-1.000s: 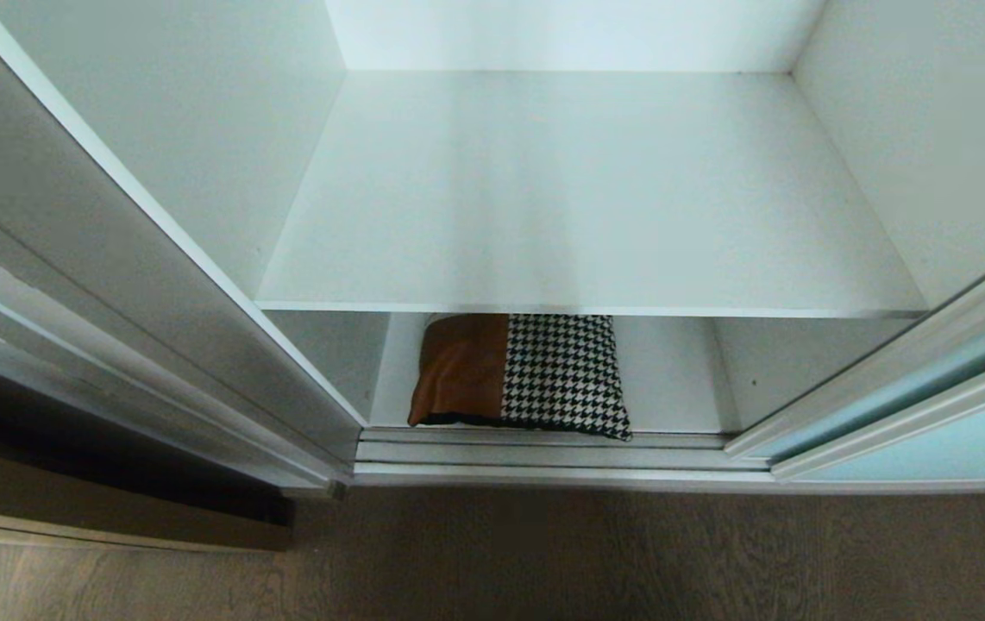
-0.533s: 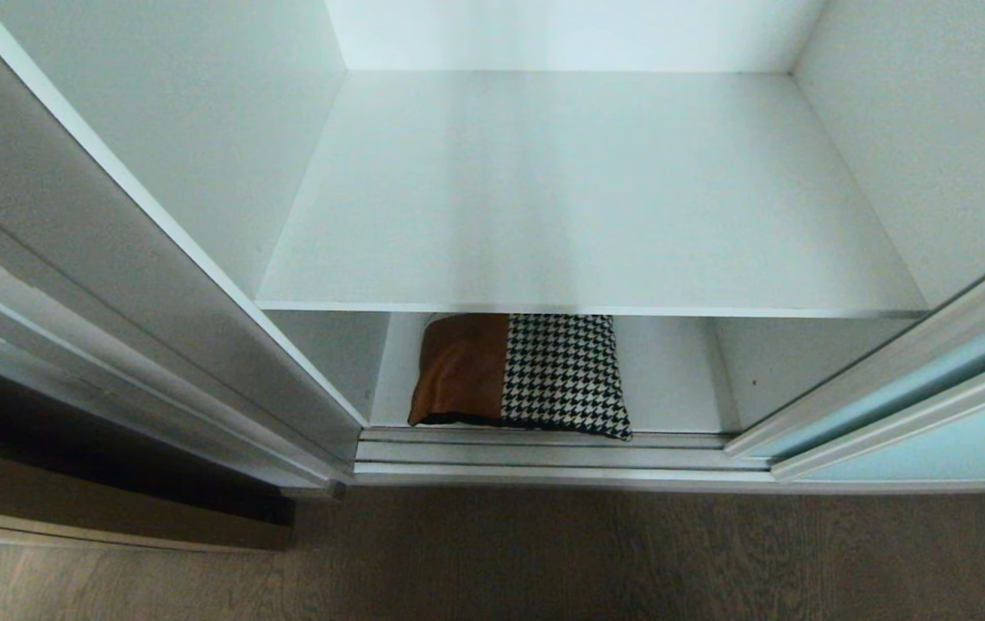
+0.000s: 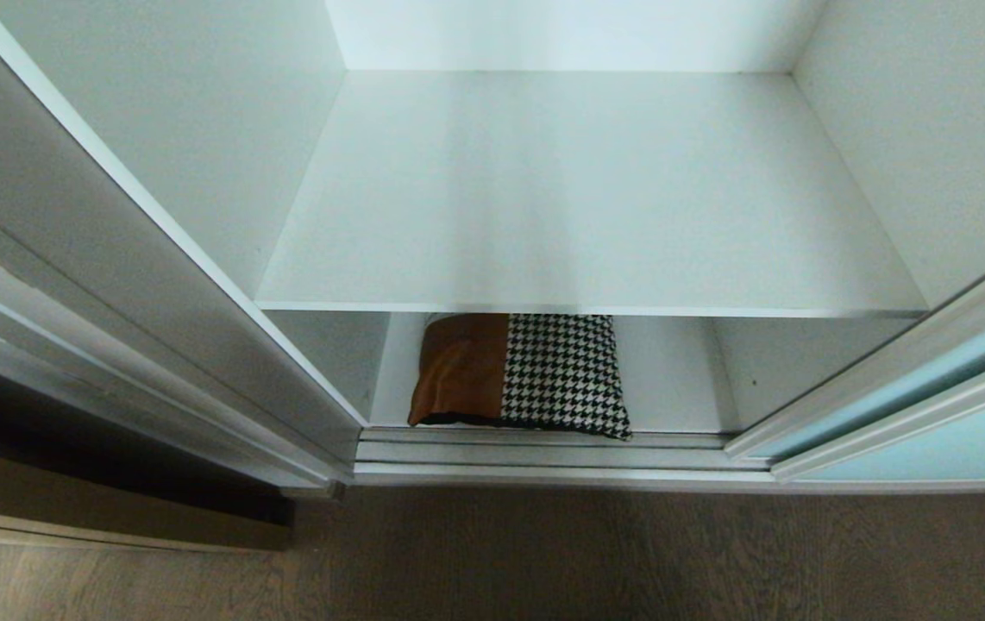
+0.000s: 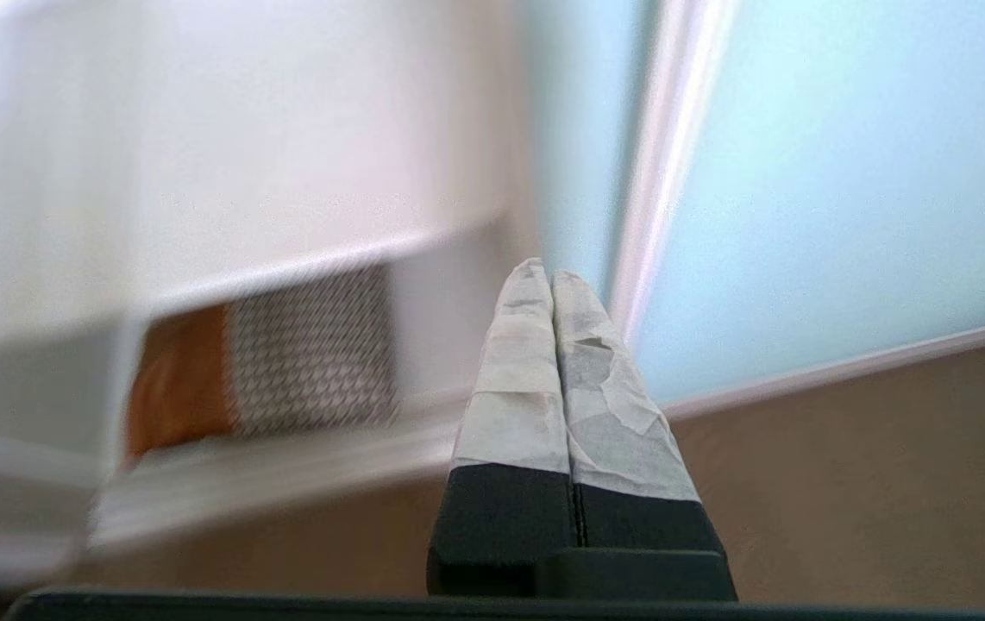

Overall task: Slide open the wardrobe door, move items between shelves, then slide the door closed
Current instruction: Close the door

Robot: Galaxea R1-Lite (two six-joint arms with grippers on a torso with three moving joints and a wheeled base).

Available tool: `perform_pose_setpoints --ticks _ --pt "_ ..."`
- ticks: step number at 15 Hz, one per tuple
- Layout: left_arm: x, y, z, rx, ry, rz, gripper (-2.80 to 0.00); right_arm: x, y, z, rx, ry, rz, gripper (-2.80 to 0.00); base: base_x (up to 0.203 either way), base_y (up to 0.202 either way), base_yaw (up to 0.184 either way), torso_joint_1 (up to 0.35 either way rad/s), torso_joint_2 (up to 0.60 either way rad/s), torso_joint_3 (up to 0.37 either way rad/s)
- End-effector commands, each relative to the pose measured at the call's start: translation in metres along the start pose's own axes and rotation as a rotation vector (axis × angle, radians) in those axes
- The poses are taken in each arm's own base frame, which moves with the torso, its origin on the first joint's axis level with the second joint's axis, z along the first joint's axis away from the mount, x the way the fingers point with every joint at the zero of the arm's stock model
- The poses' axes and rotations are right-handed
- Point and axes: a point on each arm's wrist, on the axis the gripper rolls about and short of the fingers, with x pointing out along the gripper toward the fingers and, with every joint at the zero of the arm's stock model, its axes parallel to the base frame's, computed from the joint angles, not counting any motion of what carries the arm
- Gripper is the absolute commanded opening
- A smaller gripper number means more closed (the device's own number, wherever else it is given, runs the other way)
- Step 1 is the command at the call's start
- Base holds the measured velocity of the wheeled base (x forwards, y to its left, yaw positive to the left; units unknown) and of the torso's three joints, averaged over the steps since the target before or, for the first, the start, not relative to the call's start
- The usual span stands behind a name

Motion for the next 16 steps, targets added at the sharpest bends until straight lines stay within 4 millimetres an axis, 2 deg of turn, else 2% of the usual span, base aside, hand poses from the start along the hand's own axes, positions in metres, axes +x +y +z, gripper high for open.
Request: perform_pose_setpoints --ticks 1,4,9,14,16 --pt "0.000 0.000 0.000 0.000 0.003 0.000 -2.80 0.009 0.006 0.015 -0.023 -0.015 -0.038 -2.80 0.000 0.000 0.000 0.000 0.00 0.000" --pt "0.000 0.000 0.000 0.000 0.003 0.000 -2.80 0.021 0.014 0.026 -0.061 -0.025 -0.142 -2.80 0.000 0.000 0.000 0.000 0.00 0.000" --pt "0.000 0.000 0.000 0.000 0.003 0.000 -2.80 0.062 0.029 0.042 -0.170 -0.034 -0.324 -2.80 0.000 0.000 0.000 0.000 0.00 0.000" --pt "0.000 0.000 0.000 0.000 0.003 0.000 -2.80 0.085 0.024 0.044 -0.334 -0.078 -0.386 -2.80 0.000 0.000 0.000 0.000 0.00 0.000" --pt "0.000 0.000 0.000 0.000 0.003 0.000 -2.80 0.088 0.022 0.046 -0.376 -0.106 -0.430 -2.80 0.000 0.000 0.000 0.000 0.00 0.000"
